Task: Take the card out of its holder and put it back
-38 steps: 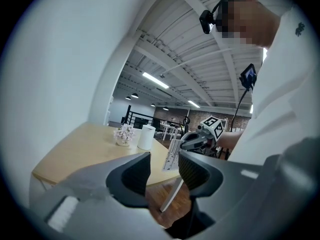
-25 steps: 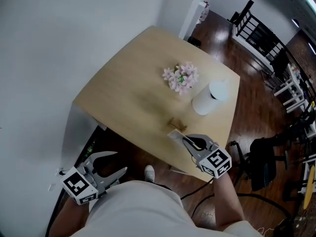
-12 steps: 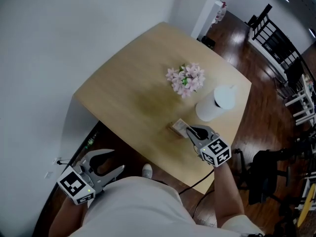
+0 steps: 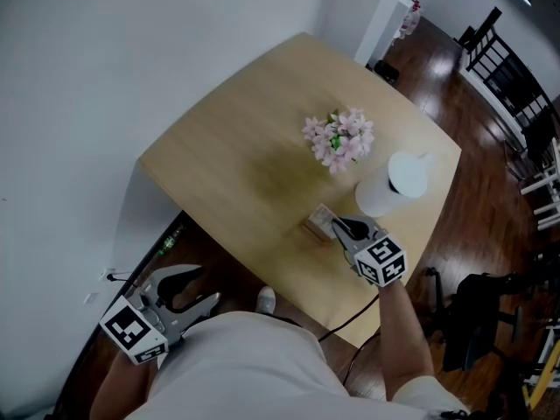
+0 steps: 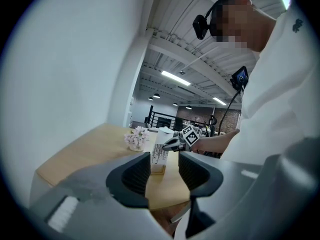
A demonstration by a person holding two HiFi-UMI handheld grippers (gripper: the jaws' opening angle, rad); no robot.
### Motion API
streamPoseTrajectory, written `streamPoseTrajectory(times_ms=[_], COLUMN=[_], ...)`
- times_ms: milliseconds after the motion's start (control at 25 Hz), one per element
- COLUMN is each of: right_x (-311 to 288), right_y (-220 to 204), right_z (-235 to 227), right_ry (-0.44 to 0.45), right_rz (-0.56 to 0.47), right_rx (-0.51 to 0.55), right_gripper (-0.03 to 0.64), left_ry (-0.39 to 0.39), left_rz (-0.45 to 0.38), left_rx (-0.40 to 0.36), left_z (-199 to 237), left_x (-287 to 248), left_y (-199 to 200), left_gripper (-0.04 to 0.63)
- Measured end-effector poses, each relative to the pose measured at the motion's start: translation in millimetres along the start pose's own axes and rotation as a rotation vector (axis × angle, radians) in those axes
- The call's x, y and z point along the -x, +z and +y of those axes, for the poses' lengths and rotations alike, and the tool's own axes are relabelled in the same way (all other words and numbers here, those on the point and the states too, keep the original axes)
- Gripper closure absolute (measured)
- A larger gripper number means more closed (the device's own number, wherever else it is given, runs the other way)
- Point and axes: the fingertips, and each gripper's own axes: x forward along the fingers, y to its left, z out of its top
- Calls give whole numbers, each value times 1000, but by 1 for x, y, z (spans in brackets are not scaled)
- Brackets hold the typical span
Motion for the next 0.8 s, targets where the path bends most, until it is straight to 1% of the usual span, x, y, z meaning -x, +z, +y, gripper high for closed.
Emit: streamPoseTrajectory(times_ms=[360,800], right_x=[-9,-23], right_y=[-9,-33], right_z=[-4,-8], right_ry=[35,83], right_rz=[5,10], right_rx=[-4,-55], right_gripper=[595,595], left_ry=[19,18], left_rz=[5,26], left_rx=[5,8], left_z=[-1,-3], left_x=[-9,-20], left_y=[3,8], left_gripper=[408,408])
